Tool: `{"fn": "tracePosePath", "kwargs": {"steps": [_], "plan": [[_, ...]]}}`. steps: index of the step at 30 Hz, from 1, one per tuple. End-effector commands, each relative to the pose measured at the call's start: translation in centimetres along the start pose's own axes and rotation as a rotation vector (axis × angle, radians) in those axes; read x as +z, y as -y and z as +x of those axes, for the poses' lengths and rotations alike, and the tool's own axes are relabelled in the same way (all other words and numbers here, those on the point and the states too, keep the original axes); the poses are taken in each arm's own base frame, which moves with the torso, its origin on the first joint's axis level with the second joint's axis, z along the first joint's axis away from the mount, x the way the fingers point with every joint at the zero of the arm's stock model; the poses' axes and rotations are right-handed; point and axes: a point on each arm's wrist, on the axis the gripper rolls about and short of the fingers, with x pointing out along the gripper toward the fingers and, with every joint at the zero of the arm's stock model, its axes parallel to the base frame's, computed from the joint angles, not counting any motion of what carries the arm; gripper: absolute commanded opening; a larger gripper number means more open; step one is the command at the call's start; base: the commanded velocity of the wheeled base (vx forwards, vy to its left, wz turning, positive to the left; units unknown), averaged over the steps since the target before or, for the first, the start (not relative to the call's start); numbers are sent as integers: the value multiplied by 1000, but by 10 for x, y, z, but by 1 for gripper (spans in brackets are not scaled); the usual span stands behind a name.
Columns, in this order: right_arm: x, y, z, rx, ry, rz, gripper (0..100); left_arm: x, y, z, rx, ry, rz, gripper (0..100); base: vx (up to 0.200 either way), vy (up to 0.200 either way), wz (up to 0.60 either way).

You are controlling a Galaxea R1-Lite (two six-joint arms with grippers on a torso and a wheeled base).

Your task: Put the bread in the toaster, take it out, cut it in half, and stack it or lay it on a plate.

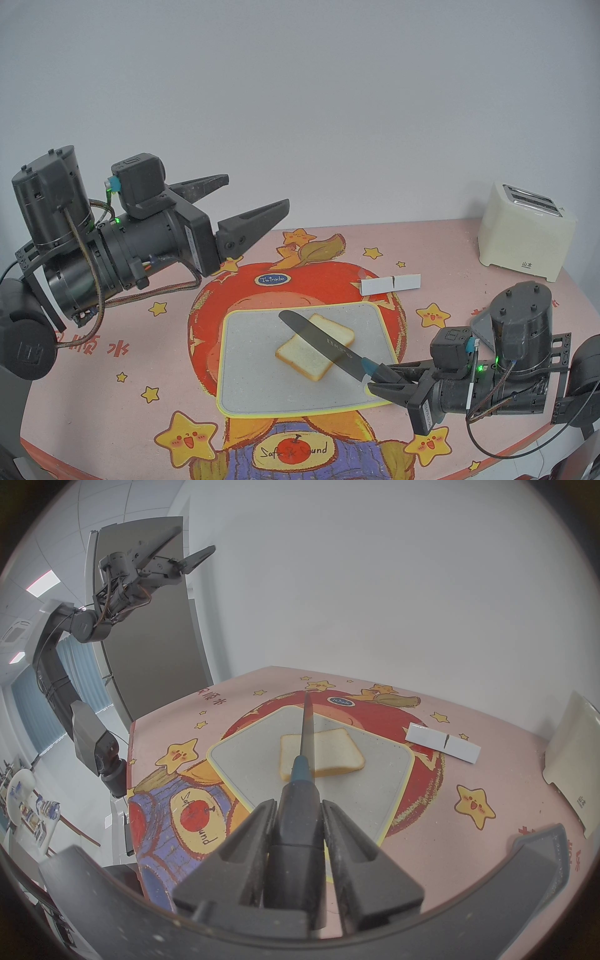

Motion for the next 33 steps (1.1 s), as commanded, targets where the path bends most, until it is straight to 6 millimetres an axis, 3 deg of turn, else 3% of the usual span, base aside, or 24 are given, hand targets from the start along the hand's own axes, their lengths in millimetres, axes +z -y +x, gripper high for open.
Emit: {"fn": "tracePosePath", "kwargs": {"steps": [1,9,10,16,27,33], "plan": [[-1,-1,0,0,-3,-2,0,-15,-2,15,10,-53,-15,100,0,0,0],[-1,0,0,-6,-2,-2,0,-44,-11,44,37,-107,-52,100,0,0,0],[-1,0,0,-7,-2,-1,0,-47,-12,47,40,-112,-51,0,0,0,0],[-1,-1,0,-4,-5,-2,0,-58,-6,61,12,-118,-50,0,0,0,0],[4,0,-5,-1,24,10,0,-84,3,50,-6,-214,-72,0,0,0,0],[9,-1,-3,-4,38,11,0,-84,4,50,-6,-213,-74,0,0,0,0]]}}
